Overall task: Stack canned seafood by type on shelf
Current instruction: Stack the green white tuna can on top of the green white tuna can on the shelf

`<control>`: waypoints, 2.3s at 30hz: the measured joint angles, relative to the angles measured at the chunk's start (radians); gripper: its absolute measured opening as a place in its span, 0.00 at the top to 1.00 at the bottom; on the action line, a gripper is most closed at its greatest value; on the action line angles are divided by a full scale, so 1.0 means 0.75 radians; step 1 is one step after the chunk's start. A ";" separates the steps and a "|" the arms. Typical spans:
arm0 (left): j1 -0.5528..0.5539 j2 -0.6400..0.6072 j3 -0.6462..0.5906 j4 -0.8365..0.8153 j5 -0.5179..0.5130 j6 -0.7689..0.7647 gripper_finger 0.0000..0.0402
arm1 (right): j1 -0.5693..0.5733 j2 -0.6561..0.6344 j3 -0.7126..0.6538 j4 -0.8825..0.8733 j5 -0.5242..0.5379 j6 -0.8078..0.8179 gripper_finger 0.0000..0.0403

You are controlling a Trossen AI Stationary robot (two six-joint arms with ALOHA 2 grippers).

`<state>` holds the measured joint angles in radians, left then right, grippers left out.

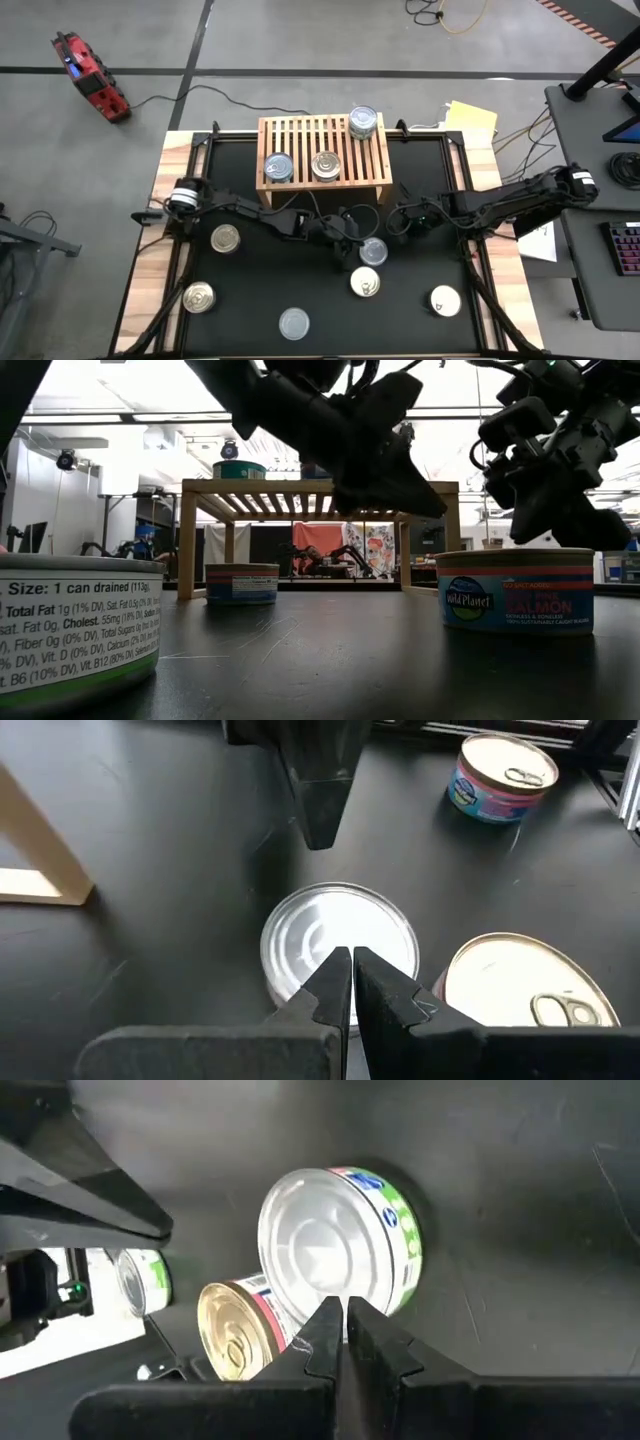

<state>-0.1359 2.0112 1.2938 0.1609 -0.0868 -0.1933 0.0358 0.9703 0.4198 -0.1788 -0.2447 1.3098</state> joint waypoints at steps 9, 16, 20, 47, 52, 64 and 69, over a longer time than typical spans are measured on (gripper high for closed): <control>0.000 0.057 0.000 0.021 0.011 0.005 1.00 | 0.061 -0.001 0.000 -0.065 0.001 0.010 0.91; 0.018 0.016 0.001 0.025 0.133 0.244 1.00 | 0.060 -0.002 0.000 -0.094 0.001 0.034 0.75; 0.018 0.034 0.001 0.011 0.133 0.317 1.00 | 0.060 -0.001 0.000 -0.100 0.006 0.027 0.65; 0.015 0.154 0.000 0.120 0.093 0.130 1.00 | 0.061 0.000 -0.032 -0.093 0.223 -0.107 0.34; 0.015 0.154 0.000 0.113 0.094 0.130 1.00 | 0.081 0.000 -0.079 -0.013 0.225 -0.106 0.32; 0.014 0.154 0.000 0.060 0.094 0.095 1.00 | 0.113 0.000 -0.220 0.255 0.224 -0.006 0.27; 0.014 0.154 0.000 0.058 0.094 0.083 1.00 | 0.113 0.000 -0.220 0.264 0.222 -0.004 0.26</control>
<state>-0.1252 2.1265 1.2938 0.2040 -0.0162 -0.1310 0.1208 0.9703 0.2546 0.0190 -0.0783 1.3071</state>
